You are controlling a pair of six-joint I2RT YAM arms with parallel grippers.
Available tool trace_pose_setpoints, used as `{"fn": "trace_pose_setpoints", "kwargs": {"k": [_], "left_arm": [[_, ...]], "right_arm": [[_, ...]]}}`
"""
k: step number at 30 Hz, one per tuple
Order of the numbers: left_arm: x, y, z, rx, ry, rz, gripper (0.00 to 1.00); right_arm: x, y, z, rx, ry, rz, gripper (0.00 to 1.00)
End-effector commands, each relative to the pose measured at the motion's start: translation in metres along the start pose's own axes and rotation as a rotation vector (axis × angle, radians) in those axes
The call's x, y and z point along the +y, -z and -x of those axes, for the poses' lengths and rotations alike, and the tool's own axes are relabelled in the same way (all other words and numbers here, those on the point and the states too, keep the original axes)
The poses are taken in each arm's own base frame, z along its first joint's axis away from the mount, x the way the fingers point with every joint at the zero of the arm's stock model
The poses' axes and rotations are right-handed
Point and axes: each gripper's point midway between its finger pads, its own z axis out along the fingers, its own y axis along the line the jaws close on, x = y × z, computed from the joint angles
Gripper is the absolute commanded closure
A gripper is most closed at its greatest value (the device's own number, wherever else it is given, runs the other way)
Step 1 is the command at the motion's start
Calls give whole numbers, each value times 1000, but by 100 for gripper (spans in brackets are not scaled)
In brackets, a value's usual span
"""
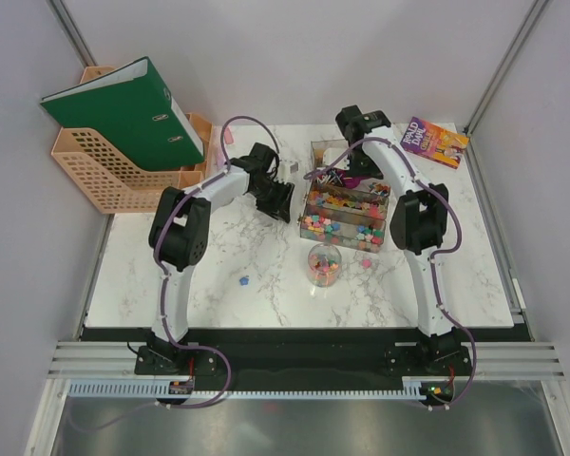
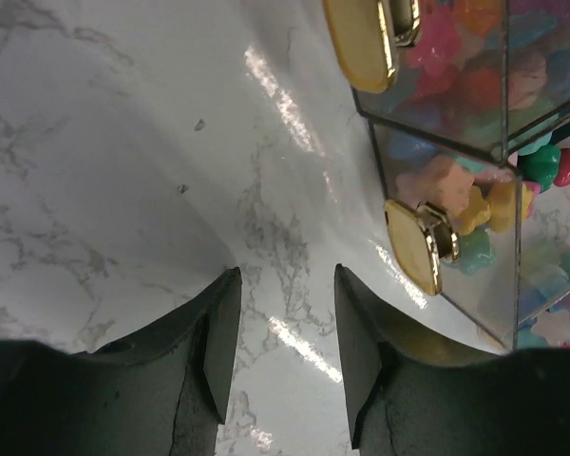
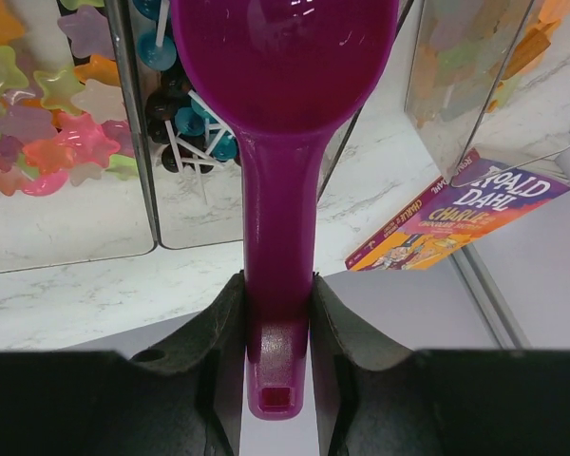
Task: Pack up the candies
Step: Scoop the fake candies from the storage box.
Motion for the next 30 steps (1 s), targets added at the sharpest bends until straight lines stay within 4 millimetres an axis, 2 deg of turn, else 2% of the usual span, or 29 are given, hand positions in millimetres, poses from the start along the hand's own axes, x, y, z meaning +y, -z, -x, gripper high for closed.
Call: {"fn": "trace_pose_setpoints", "kwargs": {"k": [1,9,13,24,30], "left_arm": [[-18,-5,20,-36,-15,-55,50],[-17,-3,17,-24,-34,-42,50],[-12,-3,9,-9,-33,-28,50],[0,-3,2,3,-33,-4,50],[15,-1,0,7,-31,22,51]], "right_arm": [[17,-11,25,-39,100,75,100],[30,-42,34,-99,92,138,100],[31,-52,30,-112,79,156,100],[39,-67,24,-188,16,216,100],[44,-71,24,-287,-41,237,100]]}}
